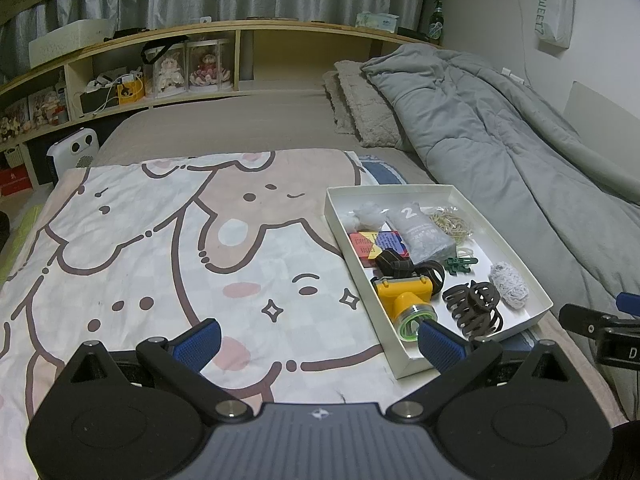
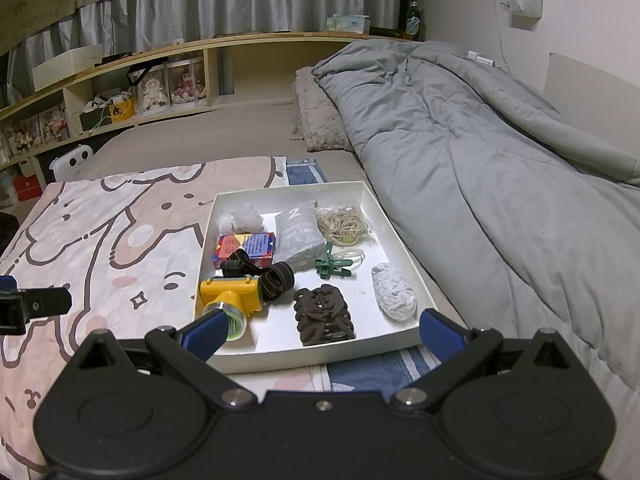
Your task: Organize objects
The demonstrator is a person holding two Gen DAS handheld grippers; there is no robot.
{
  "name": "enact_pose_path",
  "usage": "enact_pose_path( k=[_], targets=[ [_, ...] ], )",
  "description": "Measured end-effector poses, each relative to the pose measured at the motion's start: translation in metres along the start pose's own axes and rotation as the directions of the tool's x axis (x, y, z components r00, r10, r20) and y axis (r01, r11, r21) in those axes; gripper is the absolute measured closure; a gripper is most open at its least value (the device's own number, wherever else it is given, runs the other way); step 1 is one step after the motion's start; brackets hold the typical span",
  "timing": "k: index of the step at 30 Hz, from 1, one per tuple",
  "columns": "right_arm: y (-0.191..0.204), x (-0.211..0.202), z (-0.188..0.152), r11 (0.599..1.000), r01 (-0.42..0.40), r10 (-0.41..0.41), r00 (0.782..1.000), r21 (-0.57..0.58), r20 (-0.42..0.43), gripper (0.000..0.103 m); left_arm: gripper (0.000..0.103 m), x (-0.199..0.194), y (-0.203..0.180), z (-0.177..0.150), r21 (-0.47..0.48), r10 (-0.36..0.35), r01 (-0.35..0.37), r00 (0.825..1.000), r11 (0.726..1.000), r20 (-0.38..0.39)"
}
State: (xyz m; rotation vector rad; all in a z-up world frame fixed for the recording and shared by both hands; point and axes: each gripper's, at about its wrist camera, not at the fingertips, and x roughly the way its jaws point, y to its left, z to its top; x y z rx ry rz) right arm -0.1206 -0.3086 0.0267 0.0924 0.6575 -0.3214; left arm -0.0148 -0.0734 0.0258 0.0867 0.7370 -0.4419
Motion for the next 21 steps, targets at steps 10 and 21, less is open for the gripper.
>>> enact_pose_path(
  k=[10,21],
  targets=[
    [-0.0012,-0.0015,0.0006,1.0,-0.003,0.003,1.0,0.002,0.007,0.0,0.0,0.0004,0.0,-0.0003,0.0,0.0,0.0,1.0,1.0,0.0],
    [-0.0008,-0.0017,0.0005,1.0,-0.003,0.002,1.0,0.003,0.006,0.0,0.0,0.0005,-0.0002,-0.0002,0.0,0.0,0.0,1.0,1.0,0.0]
  ],
)
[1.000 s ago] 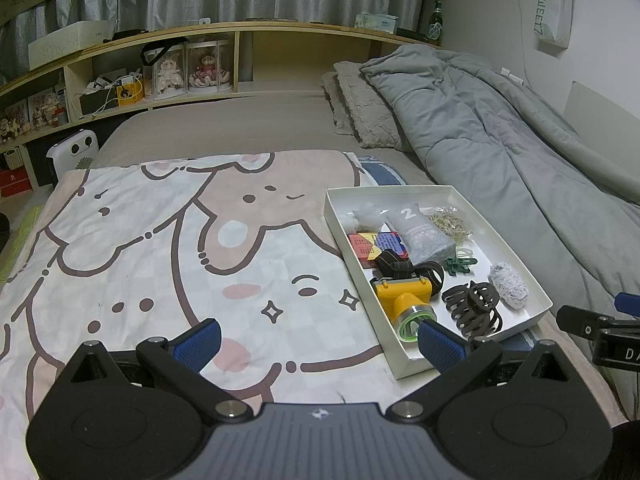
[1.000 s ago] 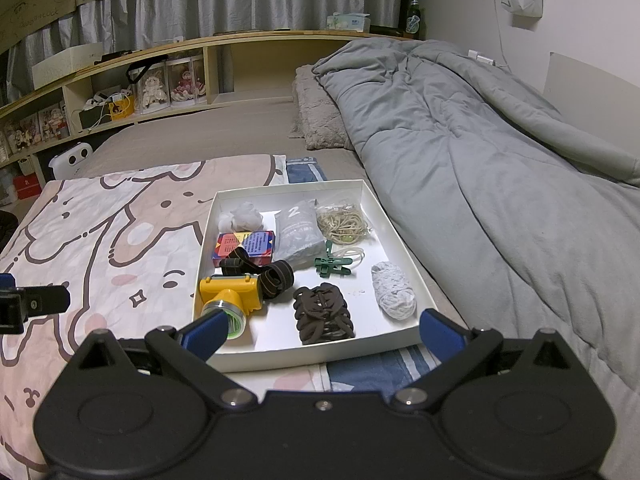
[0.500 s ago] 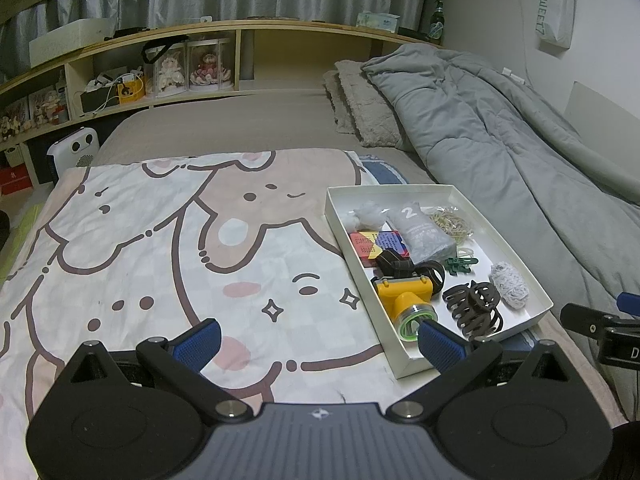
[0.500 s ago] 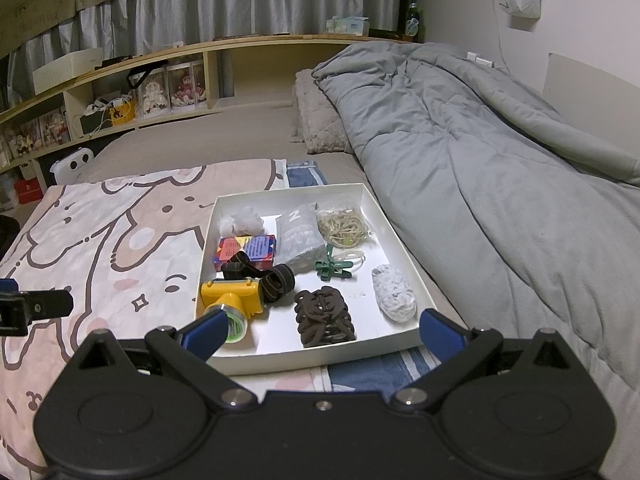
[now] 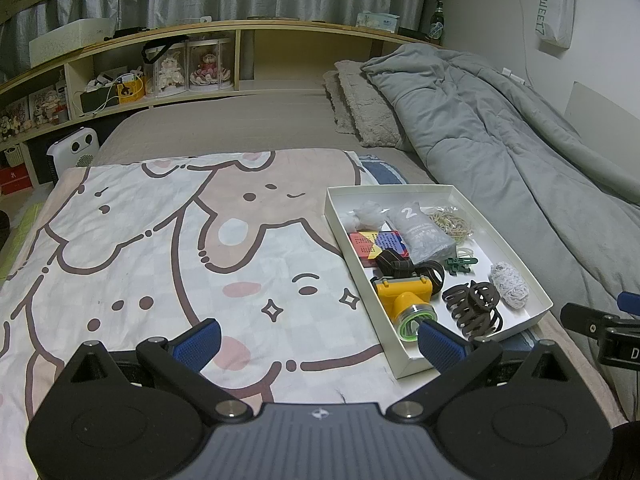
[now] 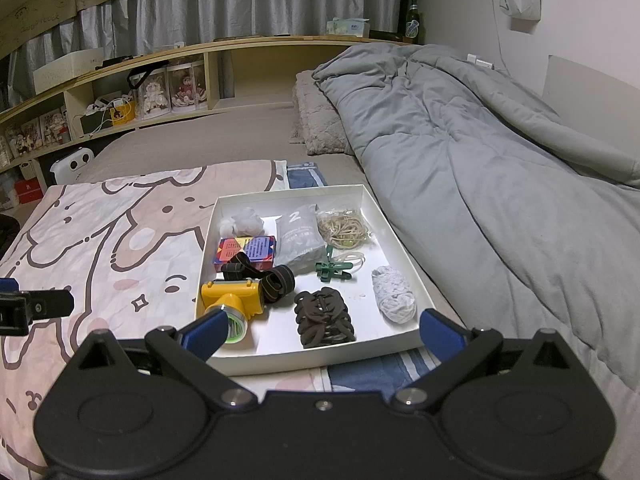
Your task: Organize objects
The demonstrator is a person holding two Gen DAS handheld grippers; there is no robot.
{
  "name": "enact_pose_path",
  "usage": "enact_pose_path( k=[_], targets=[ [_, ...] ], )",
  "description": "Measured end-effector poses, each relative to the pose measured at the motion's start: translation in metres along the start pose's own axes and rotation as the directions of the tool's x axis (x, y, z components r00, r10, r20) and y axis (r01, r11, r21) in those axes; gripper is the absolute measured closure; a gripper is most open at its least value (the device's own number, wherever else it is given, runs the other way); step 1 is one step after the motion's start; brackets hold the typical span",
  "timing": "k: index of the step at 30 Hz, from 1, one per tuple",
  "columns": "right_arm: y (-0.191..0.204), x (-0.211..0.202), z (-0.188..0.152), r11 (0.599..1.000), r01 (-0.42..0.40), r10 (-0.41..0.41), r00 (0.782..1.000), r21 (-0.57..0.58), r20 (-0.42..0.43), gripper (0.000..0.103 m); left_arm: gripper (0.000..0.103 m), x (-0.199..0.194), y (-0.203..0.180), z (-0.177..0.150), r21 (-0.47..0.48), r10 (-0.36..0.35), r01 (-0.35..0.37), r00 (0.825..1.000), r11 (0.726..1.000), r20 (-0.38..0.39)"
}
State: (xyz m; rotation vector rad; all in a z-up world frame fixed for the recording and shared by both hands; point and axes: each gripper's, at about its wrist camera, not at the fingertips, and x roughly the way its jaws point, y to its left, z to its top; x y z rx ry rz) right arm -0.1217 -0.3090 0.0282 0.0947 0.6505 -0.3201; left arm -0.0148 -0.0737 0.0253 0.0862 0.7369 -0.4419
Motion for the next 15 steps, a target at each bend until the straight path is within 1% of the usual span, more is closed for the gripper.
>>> enact_pose_path(
  k=[15],
  targets=[
    [0.0002,-0.0002,-0.0001,1.0,-0.001,0.001,1.0,0.0,-0.001,0.0,0.0,0.0002,-0.0011,-0.0006,-0.01,-0.004,0.004,1.0,1.0,-0.003]
  ],
)
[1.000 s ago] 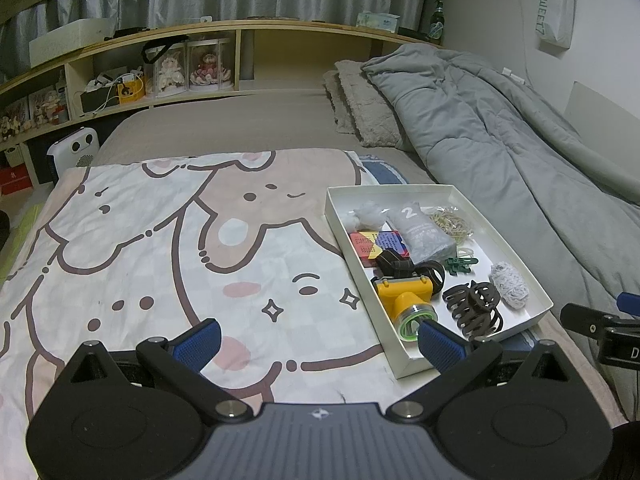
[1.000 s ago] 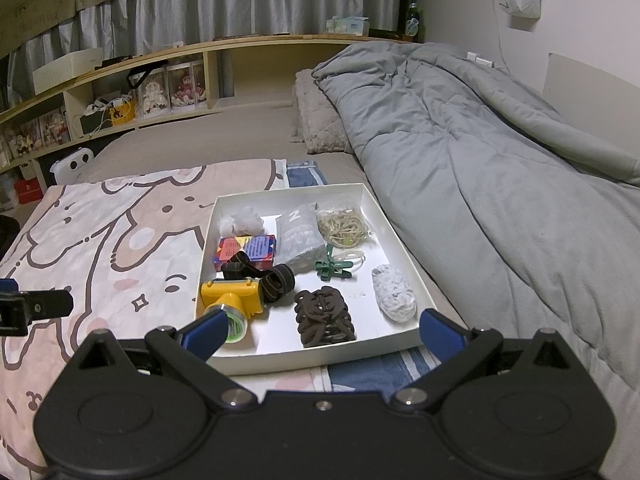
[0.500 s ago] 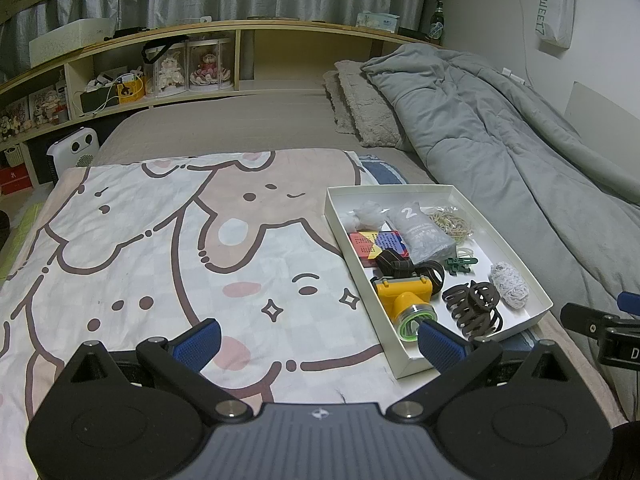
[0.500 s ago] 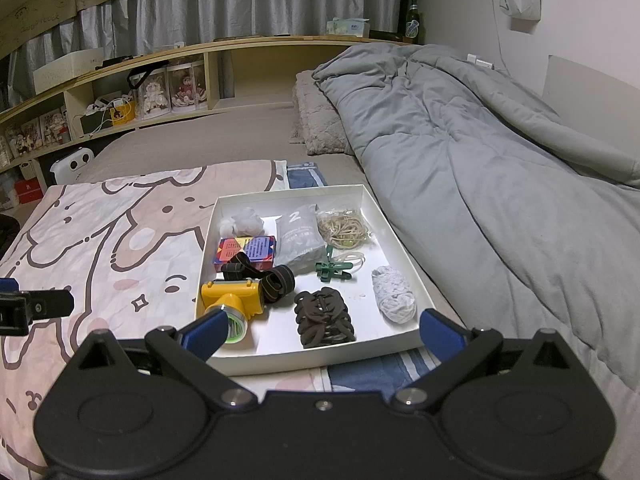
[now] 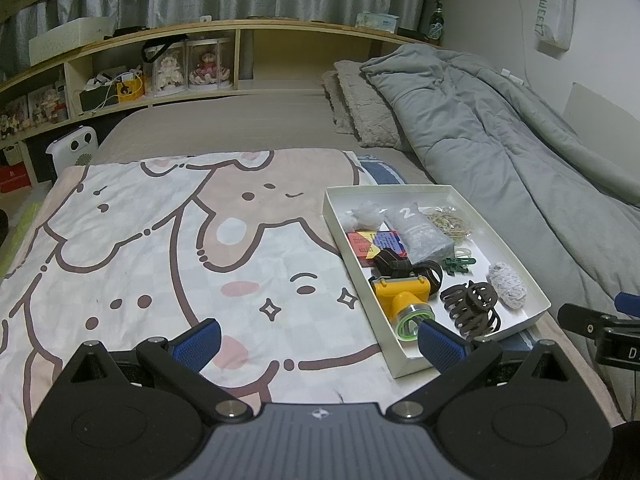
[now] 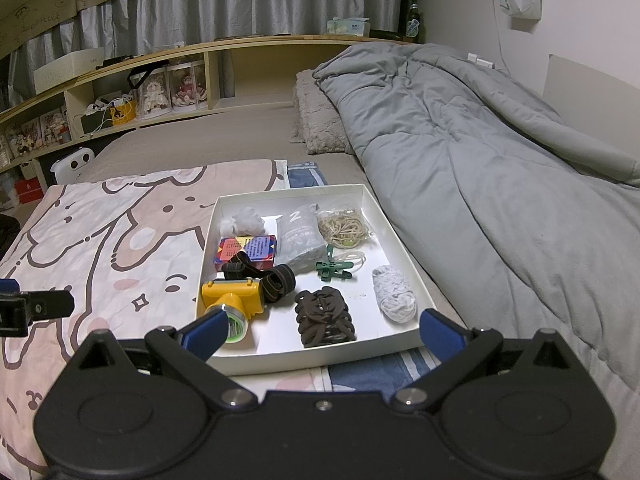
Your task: Organize objects
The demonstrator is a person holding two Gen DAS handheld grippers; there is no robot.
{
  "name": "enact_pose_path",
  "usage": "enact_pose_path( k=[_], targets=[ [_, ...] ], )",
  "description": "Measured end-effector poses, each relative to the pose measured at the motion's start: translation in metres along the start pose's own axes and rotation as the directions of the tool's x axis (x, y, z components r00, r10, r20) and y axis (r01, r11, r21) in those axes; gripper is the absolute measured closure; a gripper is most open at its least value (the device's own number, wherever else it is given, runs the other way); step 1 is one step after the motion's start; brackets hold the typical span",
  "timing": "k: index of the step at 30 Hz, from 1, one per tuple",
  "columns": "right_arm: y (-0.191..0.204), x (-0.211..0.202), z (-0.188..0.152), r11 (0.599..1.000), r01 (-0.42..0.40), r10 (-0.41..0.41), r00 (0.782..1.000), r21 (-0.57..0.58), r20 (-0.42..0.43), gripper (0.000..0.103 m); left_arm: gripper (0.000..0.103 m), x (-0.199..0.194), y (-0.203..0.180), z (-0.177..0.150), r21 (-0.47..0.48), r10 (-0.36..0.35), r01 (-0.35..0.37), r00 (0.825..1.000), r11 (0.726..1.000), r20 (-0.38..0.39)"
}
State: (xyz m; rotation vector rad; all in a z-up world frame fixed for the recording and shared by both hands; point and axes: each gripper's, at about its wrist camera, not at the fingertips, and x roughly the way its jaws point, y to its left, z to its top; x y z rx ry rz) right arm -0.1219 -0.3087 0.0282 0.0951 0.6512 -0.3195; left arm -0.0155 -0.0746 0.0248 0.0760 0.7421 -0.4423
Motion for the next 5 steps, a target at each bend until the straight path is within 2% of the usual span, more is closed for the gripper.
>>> enact_pose_path(
  k=[5],
  targets=[
    [0.0,-0.0001,0.0,1.0,0.0,0.0,1.0,0.0,0.0,0.0,0.0,-0.0004,-0.0004,-0.0001,0.004,0.003,-0.003,1.0,1.0,0.003]
  ],
)
